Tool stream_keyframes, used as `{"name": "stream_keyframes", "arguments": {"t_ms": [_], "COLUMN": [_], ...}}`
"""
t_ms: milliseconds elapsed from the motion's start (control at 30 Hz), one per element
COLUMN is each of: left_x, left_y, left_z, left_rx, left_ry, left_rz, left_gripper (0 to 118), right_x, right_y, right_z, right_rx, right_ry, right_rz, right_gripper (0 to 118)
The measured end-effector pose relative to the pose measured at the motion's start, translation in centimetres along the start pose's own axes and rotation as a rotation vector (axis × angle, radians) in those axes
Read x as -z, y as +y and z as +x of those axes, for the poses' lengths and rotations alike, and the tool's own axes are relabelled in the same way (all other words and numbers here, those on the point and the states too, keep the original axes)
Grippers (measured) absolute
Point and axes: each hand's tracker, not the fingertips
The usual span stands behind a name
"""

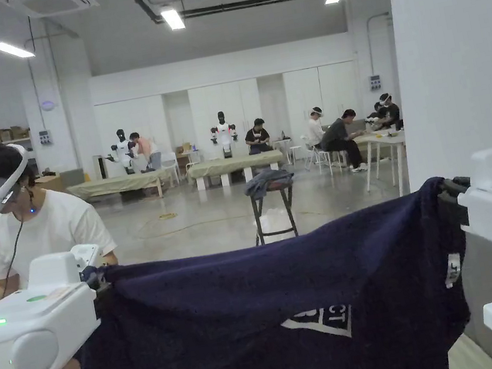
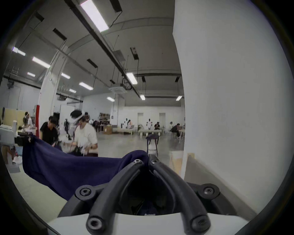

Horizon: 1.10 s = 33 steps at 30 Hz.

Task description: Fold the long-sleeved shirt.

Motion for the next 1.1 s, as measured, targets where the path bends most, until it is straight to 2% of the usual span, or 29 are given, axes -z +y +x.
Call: {"name": "stream_keyframes", "arguments": {"t_ms": [67,167,200,233,267,400,467,533,567,600,633,667,733,767,800,833,867,1000,1033,1067,1100], "left_x": [-2.1,-4.9,-6.1,-7.5,-8.8,-15.0,-17.5,-19.8,-20.9,-21.9,-22.6,-22.9,-23.6,-23.8,-24.1,-24.2,-24.3,-24.5,-24.5,-24.5,-24.8], "left_y": [-5.2,-12.8,-15.2,-17.4,-19.6,-27.1,-29.4,-31.7,-32.7,-33.6,-34.3,-35.1,-36.4,-37.0,-37.5,-37.8,-38.3,-39.4,-39.5,-39.2,-38.9], "left_z": [0.3,0.7,1.1,1.4,1.6,2.8,2.7,2.6,2.7,2.7,2.4,2.1,1.7,1.5,1.6,1.7,1.9,1.9,1.8,1.8,1.9], "left_rx": [-0.071,-0.115,-0.085,-0.118,-0.126,-0.068,-0.104,-0.071,-0.015,0.033,0.019,0.002,-0.018,-0.042,-0.025,-0.008,0.065,0.014,-0.005,-0.026,-0.015], "left_ry": [-0.018,-0.042,-0.054,-0.053,-0.093,-0.152,-0.219,-0.208,-0.256,-0.242,-0.22,-0.26,-0.227,-0.247,-0.247,-0.244,-0.246,-0.245,-0.236,-0.227,-0.206], "left_rz": [-0.053,-0.176,-0.237,-0.229,-0.29,-0.401,-0.484,-0.525,-0.577,-0.608,-0.629,-0.679,-0.706,-0.757,-0.752,-0.761,-0.806,-0.822,-0.812,-0.802,-0.805], "left_gripper": [17,17,17,17,17,17,17,17,17,17,17,17,17,17,17,17,17,18,20,30,52], "right_x": [-3.2,-7.5,-9.1,-10.8,-12.6,-19.6,-22.8,-25.8,-27.1,-28.2,-29.3,-30.1,-31.3,-31.5,-31.7,-31.8,-31.7,-31.2,-31.1,-31.2,-31.1], "right_y": [-4.5,-11.8,-13.9,-15.7,-17.8,-24.6,-27.5,-29.5,-30.5,-31.3,-32.1,-32.8,-34.3,-35.2,-36.1,-36.6,-37.2,-38.9,-38.9,-39.2,-38.8], "right_z": [-0.1,0.7,0.9,0.9,0.9,1.5,2.1,2.4,2.6,2.5,2.5,2.3,2.0,2.0,2.0,2.0,2.1,1.7,1.7,1.7,1.8], "right_rx": [-0.031,-0.019,-0.022,-0.028,-0.001,-0.046,-0.01,-0.016,-0.009,-0.056,-0.078,-0.061,-0.097,-0.09,-0.105,-0.113,-0.093,-0.117,-0.117,-0.122,-0.155], "right_ry": [0.018,0.039,0.053,0.054,0.061,0.093,0.103,0.116,0.135,0.143,0.155,0.181,0.173,0.191,0.161,0.17,0.201,0.203,0.199,0.195,0.16], "right_rz": [-0.074,-0.188,-0.231,-0.259,-0.278,-0.4,-0.435,-0.497,-0.544,-0.613,-0.626,-0.682,-0.728,-0.775,-0.845,-0.848,-0.896,-0.941,-0.938,-0.938,-0.945], "right_gripper": [1,1,1,1,1,1,1,1,1,1,2,1,1,1,1,2,1,4,20,47,78]}}
